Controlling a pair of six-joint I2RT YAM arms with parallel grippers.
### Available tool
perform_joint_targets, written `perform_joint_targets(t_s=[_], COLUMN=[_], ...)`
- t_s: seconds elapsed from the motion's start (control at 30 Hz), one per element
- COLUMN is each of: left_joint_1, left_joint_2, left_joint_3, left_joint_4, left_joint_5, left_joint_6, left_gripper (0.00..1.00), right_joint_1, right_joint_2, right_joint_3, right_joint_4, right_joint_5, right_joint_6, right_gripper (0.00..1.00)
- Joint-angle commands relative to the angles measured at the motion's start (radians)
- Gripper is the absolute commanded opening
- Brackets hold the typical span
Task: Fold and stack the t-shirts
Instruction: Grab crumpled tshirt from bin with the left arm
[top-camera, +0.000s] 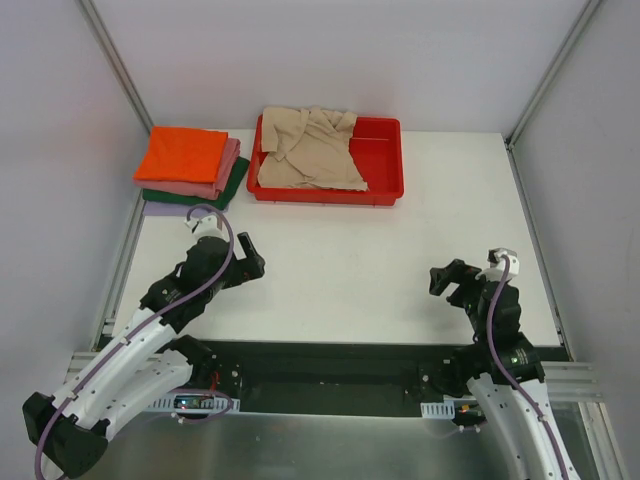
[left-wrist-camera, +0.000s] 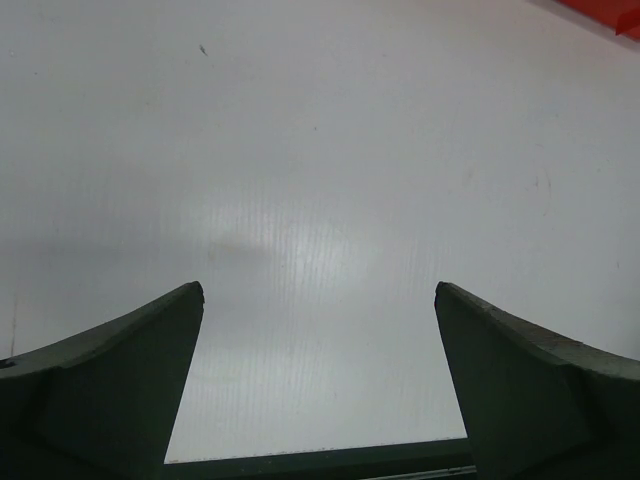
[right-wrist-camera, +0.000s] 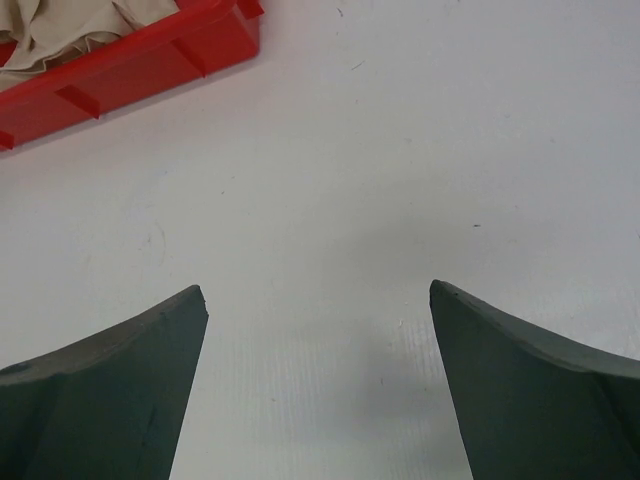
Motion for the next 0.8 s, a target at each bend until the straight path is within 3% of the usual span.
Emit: perform_joint_targets(t_s=[0.0,0.23,0.4,0.6,0.77], left_joint_1=[0.005,0.005,0.005,0.014,0.078], left_joint_2=[-0.013,0.001,0.1,0.43,0.798], left_joint_3=[0.039,0.042,0.109,0.445,0.822], left_joint_4=[-0.006,-0.006,-0.005,-0.006,-0.003], left_joint_5=[0.001,0.036,0.002,-0.051,0.051], left_joint_6=[-0.016,-0.015,-0.023,0.043,0.181], left_gripper=[0.99,0.99,0.99,0.99,0.99], right_joint_1=[0.0,-0.002,0.0,-0.002,0.0], right_joint_2=[-0.006,0.018,0.04,0.072,0.092], right_joint_3=[-0.006,-0.027,-0.037,-0.029,-0.029], right_joint_4=[0.004,0.033,0.049,0.053,0.058], right_joint_5=[0.043,-0.001,-0.012,-0.046,-0.056], right_joint_6=[0.056,0.067,0.065,0.053,0.05], right_gripper=[0.96,0.96,0.96,0.96,0.96])
